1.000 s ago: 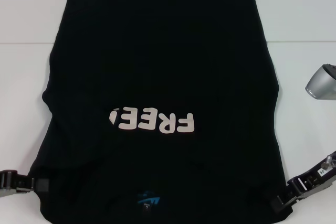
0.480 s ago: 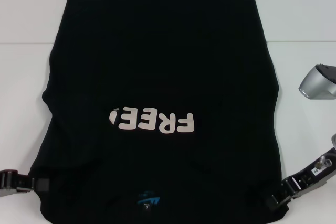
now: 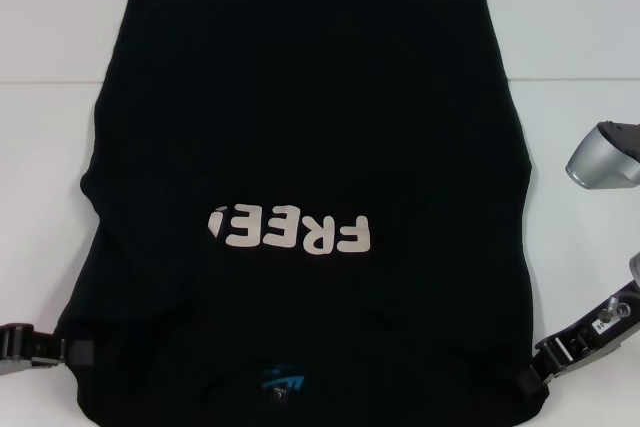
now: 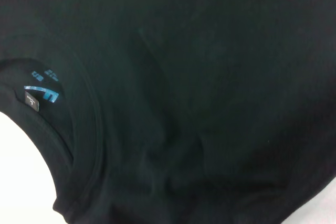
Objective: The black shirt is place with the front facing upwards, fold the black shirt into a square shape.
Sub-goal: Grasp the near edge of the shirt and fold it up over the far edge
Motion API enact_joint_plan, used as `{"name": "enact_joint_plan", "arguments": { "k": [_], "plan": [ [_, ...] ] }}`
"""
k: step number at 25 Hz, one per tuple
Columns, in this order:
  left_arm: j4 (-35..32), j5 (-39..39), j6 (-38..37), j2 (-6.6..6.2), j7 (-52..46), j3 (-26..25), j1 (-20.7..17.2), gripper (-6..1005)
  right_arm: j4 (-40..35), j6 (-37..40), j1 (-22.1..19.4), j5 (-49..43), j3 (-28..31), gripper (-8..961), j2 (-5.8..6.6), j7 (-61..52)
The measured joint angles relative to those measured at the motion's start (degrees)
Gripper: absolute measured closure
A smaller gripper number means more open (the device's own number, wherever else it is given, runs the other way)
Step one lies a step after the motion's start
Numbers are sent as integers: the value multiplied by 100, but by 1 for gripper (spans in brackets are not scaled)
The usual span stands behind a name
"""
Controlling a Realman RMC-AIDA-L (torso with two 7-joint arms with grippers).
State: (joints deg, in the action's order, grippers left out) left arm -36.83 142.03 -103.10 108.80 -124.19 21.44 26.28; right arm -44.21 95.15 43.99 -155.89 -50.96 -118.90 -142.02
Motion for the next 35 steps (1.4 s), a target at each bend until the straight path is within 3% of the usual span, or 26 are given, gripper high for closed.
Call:
{"name": "enact_joint_plan", "arguments": {
  "k": [5,7,16,22,28,35],
  "plan": [
    [12,-2,-1,-1,0,-5,4,985,-19,85,-5,31,23,940,40,31],
    [50,-30,-39,-12,0,-7,5,985,-25,189,-8,75,75,940,106,94],
    [396,-301,-514,-55,-105,-30,40,985,-111,722,-167,277,777,939,746,472],
    [737,-389,-906,-56,-235,-27,70,984,-115,1098,-392,282,1286,940,1052,875],
    [997,-302,-1171,-53,-302,144,17,984,-87,1437,-713,272,1394,939,1174,1233],
    [1070,-250,-1168,-21,-303,422,-6,984,-19,1451,-903,225,1357,939,1120,1402]
  ]
}}
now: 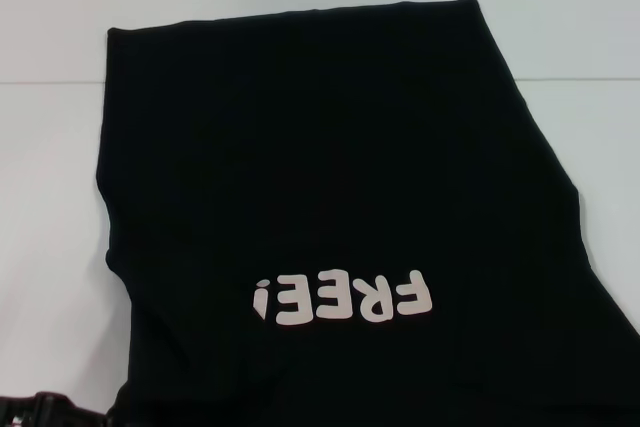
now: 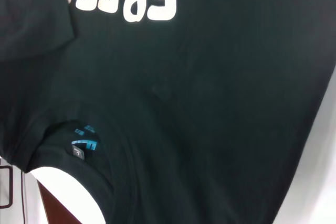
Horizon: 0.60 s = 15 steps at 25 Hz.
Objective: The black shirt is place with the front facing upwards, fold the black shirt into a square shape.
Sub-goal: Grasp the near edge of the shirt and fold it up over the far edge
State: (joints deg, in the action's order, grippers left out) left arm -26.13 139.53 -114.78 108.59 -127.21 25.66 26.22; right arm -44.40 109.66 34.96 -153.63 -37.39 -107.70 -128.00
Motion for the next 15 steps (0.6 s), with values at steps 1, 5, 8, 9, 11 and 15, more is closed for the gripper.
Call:
{"name": "enact_joint_plan", "arguments": {
  "k": [1,5,8,9,11,15],
  "plan": [
    [0,-5,5,0,0,-8,29,984,21,-10,-6,11,20,939,-8,32],
    [0,-151,29,-45,-26,-393,193,985,253,-22,-14,193,338,939,4,178],
    [3,-326,126,-89,-140,-1017,316,985,496,-28,-16,401,873,939,105,186],
    [-1,-392,178,-102,-185,-1240,350,985,539,-31,-16,477,1070,939,132,163],
    [-1,-600,382,-130,-250,-1673,393,985,579,-65,-17,648,1491,940,182,98],
    [30,-1134,1033,-130,-286,-2284,388,985,830,-353,-25,1183,2241,940,298,-23]
  ]
}}
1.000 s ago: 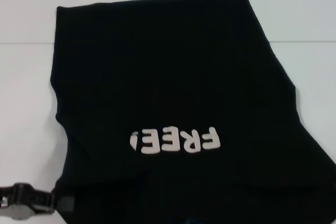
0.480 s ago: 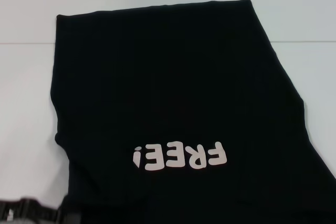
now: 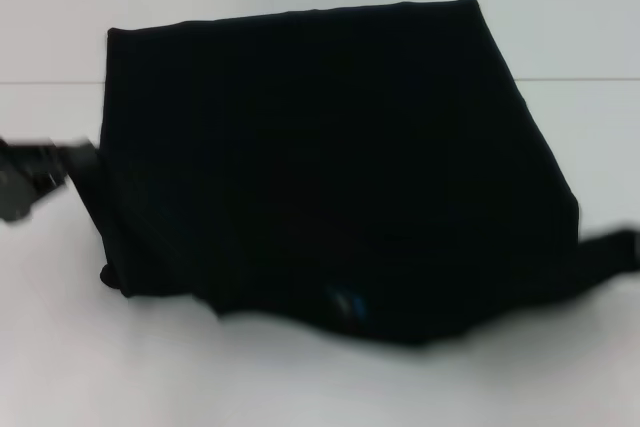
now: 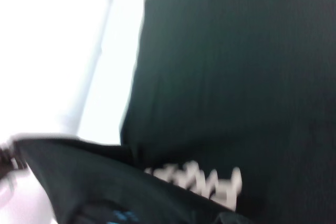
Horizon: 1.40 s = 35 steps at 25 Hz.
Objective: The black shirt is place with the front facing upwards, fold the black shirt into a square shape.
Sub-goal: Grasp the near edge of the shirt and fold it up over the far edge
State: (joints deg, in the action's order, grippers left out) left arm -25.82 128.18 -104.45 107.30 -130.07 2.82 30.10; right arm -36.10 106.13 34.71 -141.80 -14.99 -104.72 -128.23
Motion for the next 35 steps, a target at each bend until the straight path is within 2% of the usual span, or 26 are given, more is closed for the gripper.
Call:
{"name": "enact_joint_plan", "arguments": {
  "k": [2,4,7,12,14,16,19,22,30,35],
  "plan": [
    [14,-346,407,52,76,-86,-40,984,187,-327,-9,368,166,940,19,-13],
    [50,-719,781,159,273,-96,-67,984,426,-749,-35,794,214,940,-1,59],
    [218,-1187,1294,343,699,-100,-89,984,831,-1521,-51,1432,211,940,-126,383],
    [496,-1621,2191,716,1547,-78,-11,985,1137,-2752,8,2103,191,940,-571,1080],
    [513,-1650,2366,784,1743,-52,60,985,1145,-3217,83,2225,179,939,-772,1346],
    [519,-1660,2499,850,1900,-39,135,985,1156,-3593,160,2289,174,939,-896,1552],
    [525,-1664,2672,902,2047,-41,216,985,1168,-4003,280,2398,174,940,-1035,1842],
    [526,-1667,2837,915,2195,-37,317,984,1170,-4311,392,2628,174,940,-1120,2151],
    [488,-1673,3222,893,2377,136,604,984,1175,-4664,661,3118,167,940,-1175,2860],
    [487,-1674,3545,918,2492,167,707,985,1192,-5048,813,3134,93,940,-1302,3262]
  ]
}}
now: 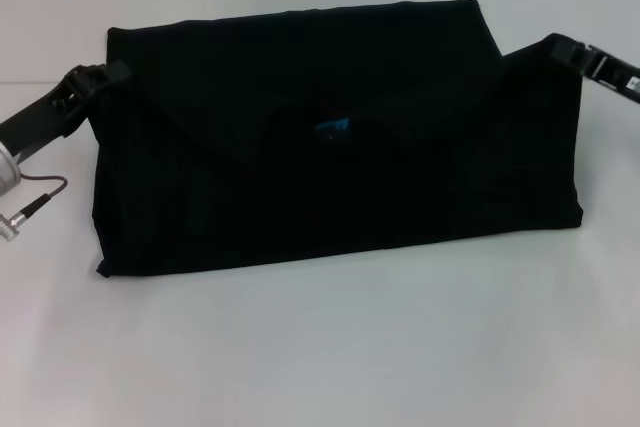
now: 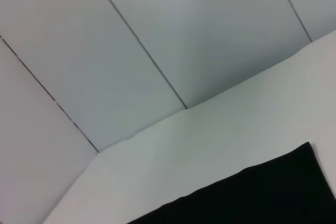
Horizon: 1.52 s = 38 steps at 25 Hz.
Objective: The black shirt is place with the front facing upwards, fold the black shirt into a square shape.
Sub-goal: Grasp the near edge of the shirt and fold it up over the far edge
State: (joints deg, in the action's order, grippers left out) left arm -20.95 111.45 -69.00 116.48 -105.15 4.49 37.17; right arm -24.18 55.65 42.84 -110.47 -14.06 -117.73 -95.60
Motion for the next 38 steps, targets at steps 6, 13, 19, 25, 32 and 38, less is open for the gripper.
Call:
{"name": "enact_joint_plan", "arguments": {
  "k": [6,13,19,25,32,38],
  "plan": [
    [7,-5,384,54,131,-4,95,984,93,-472,86,21,-7,938,-109,367],
    [39,-29,1085,132,185,0,277,956,232,-1007,219,115,-9,932,-186,791],
    [38,-71,1207,276,736,11,378,898,467,-1308,264,540,-9,928,-206,1565],
    [46,-65,1236,345,771,176,450,840,690,-1355,253,961,-10,846,-215,2122],
    [14,-148,1016,260,444,464,272,498,711,-1281,56,995,14,671,-210,2033],
    [-3,-101,-290,-112,-177,746,-226,261,596,778,-662,858,-585,263,-24,1977]
  ]
}}
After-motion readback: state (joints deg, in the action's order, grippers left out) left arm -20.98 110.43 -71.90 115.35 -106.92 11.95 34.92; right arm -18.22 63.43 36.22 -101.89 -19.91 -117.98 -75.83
